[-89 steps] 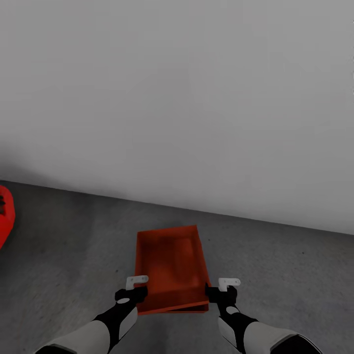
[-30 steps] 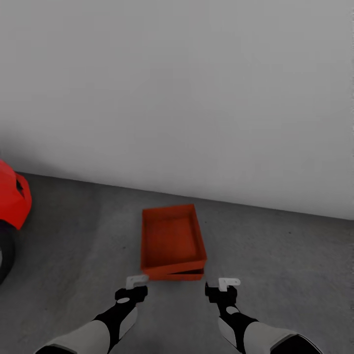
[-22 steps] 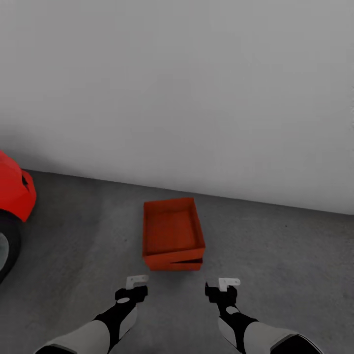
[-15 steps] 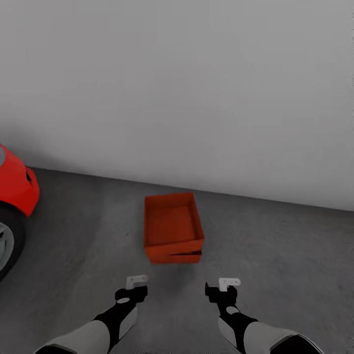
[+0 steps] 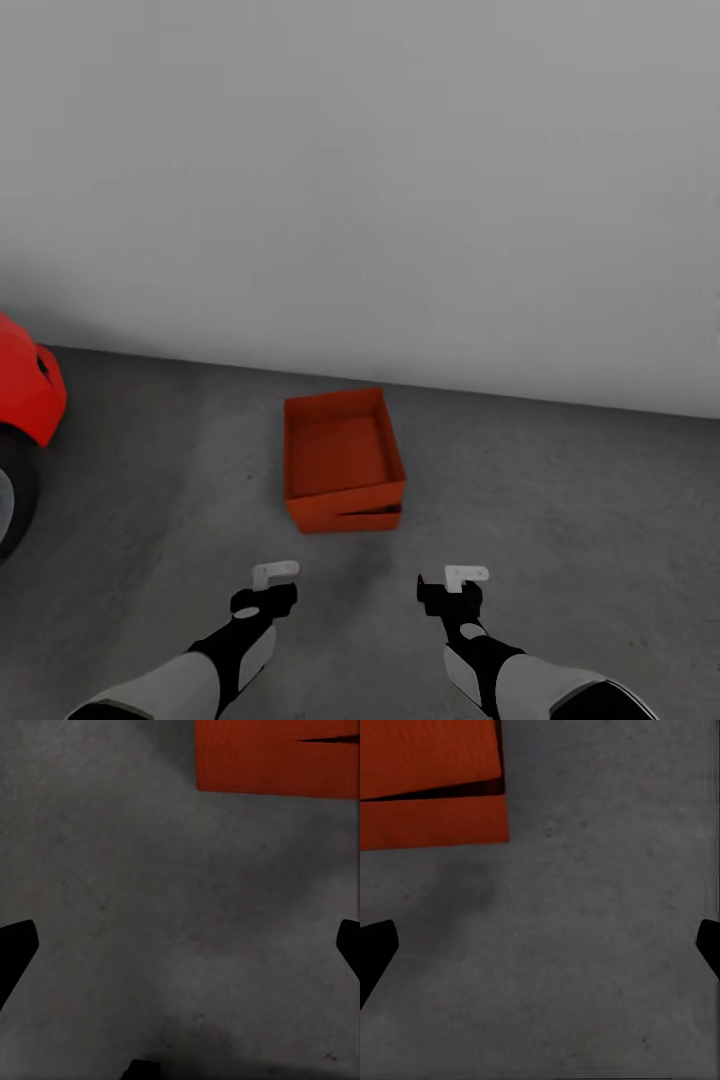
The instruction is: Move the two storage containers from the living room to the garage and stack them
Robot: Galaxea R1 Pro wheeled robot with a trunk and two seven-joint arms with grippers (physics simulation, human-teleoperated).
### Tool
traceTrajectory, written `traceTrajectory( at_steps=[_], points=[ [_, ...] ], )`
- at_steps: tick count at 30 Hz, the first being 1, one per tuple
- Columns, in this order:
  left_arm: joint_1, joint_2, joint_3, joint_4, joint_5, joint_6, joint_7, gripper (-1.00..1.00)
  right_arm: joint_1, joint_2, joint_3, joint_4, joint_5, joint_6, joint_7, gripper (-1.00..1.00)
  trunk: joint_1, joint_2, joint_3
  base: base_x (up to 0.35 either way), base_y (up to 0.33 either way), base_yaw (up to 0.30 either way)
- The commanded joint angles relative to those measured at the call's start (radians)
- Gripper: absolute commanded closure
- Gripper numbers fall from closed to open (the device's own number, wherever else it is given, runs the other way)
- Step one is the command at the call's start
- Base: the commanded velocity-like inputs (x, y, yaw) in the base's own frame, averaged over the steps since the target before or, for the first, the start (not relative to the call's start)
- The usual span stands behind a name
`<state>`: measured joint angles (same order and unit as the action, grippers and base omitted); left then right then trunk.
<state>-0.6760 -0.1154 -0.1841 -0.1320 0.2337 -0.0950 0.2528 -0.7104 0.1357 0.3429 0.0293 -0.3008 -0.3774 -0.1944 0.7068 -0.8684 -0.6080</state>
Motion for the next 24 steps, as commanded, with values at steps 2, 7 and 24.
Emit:
traceTrajectory(
  at_steps=[2, 7, 24],
  points=[
    [0.000, 0.007, -0.009, 0.011, 0.019, -0.004, 0.004, -1.00, -0.001, 0.001, 0.008, 0.003, -0.008, -0.005, -0.001, -1.00, 0.000, -0.001, -0.001, 0.000, 0.000, -0.239],
    [0.000, 0.015, -0.009, 0.067, 0.060, -0.006, 0.003, -1.00, -0.001, 0.000, 0.008, 0.003, -0.008, -0.004, 0.004, -1.00, 0.000, -0.001, -0.001, 0.000, 0.000, -0.093],
    [0.003, 0.135, -0.010, 0.132, 0.152, 0.003, 0.002, -1.00, -0.009, -0.143, 0.013, 0.004, 0.002, 0.055, 0.019, -1.00, 0.000, -0.001, -0.001, 0.000, 0.000, -0.004]
  ],
)
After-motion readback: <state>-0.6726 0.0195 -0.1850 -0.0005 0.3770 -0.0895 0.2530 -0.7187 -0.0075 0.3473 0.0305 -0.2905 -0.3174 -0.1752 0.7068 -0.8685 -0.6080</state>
